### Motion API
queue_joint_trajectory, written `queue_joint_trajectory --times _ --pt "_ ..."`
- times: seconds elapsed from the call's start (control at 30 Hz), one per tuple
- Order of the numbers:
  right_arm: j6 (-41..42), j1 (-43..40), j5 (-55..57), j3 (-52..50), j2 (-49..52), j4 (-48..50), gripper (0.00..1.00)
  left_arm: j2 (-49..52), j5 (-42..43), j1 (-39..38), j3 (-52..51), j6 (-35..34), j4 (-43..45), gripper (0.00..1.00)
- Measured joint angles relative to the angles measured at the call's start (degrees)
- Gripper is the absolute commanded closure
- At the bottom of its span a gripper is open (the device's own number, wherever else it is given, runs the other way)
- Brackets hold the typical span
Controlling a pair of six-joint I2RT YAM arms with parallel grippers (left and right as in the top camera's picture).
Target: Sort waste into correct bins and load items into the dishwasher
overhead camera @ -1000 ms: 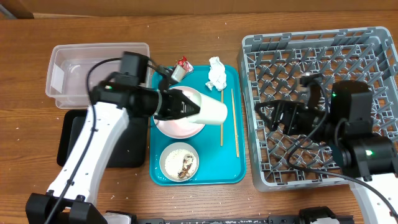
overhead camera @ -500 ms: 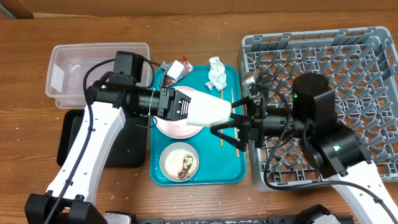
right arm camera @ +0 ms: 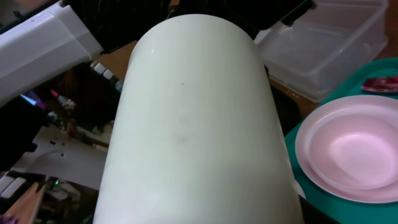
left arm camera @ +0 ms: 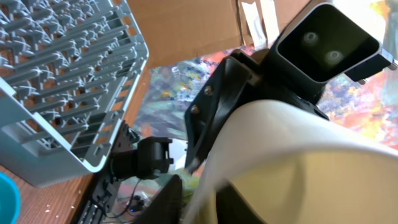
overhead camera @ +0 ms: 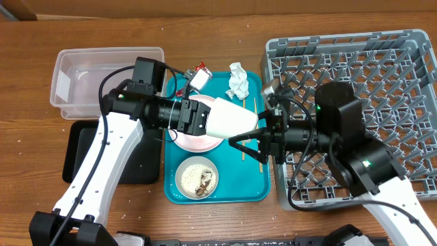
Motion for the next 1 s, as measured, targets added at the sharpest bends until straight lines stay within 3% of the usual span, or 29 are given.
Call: queue_joint_trajectory --times 0.17,0.43,0.53,0.63,1.0 --pt "0.0 0.1 4.3 0.0 -3.7 -2.0 0.47 0.0 0.1 0.0 0.0 -0.1 0.0 0.90" --pt "-0.2 0.4 4.8 0.0 -3.1 -2.3 0.49 0.0 -0.8 -0.1 0.0 -0.1 0.1 0.87" --pt "-0.2 0.4 5.0 0.0 -3.0 -2.1 0.36 0.0 -1.0 -0.1 0.0 -0.1 0.1 0.87" --pt "-0.2 0.5 5.0 0.0 -3.0 -2.1 0.31 0.0 -1.0 -0.1 0.0 -0.1 0.0 0.87" --pt "-0.3 0.9 3.9 0.0 -1.2 -1.1 0.31 0.0 -1.2 0.2 0.0 -0.2 0.0 0.96"
